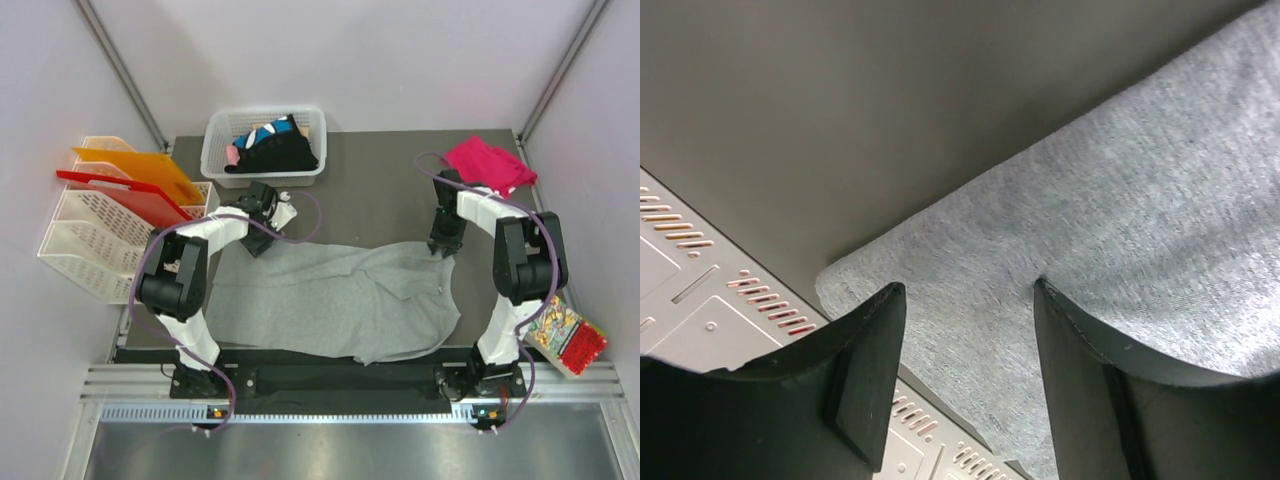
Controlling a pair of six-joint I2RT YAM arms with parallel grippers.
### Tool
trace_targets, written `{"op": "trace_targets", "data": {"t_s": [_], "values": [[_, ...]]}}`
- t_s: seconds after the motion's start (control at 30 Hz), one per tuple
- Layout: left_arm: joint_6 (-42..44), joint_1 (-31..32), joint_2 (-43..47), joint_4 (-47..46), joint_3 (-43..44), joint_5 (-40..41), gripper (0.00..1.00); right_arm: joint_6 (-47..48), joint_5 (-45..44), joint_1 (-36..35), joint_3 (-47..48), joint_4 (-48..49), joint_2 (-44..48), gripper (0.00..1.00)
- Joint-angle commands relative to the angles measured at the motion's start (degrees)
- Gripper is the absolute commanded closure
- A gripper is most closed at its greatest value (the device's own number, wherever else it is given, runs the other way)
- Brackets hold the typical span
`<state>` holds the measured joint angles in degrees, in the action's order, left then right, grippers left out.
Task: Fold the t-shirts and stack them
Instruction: Fold the flattened tshirt in 1/3 of the way
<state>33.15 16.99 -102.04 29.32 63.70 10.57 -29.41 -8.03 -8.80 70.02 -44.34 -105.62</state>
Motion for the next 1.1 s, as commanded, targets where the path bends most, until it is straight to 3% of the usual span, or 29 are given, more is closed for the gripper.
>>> {"op": "trace_targets", "data": {"t_s": [0.0,0.37,0.53,0.73,1.07], "values": [[0.78,-1.26,-2.37,-3.92,-0.07,1.38,0.41,0.67,-2.25,2.64,7.92,-1.19,-5.8,0.67],[0.43,-3.19,-7.91,-6.82,5.2,2.35,0.41,1.72,-1.46,5.46,39.11,-7.08,-22.34,0.68],[-0.8,-4.42,-10.63,-6.03,9.33,2.79,0.42,2.34,-1.55,5.37,42.04,-8.84,-20.6,0.62],[-3.0,-4.6,-7.14,-2.44,9.43,1.04,0.43,2.95,-2.34,4.14,33.97,-9.1,-5.58,0.48],[-6.43,-3.72,2.98,1.88,2.84,-2.57,0.42,1.2,6.0,0.8,-3.61,-2.26,23.26,0.43]]}}
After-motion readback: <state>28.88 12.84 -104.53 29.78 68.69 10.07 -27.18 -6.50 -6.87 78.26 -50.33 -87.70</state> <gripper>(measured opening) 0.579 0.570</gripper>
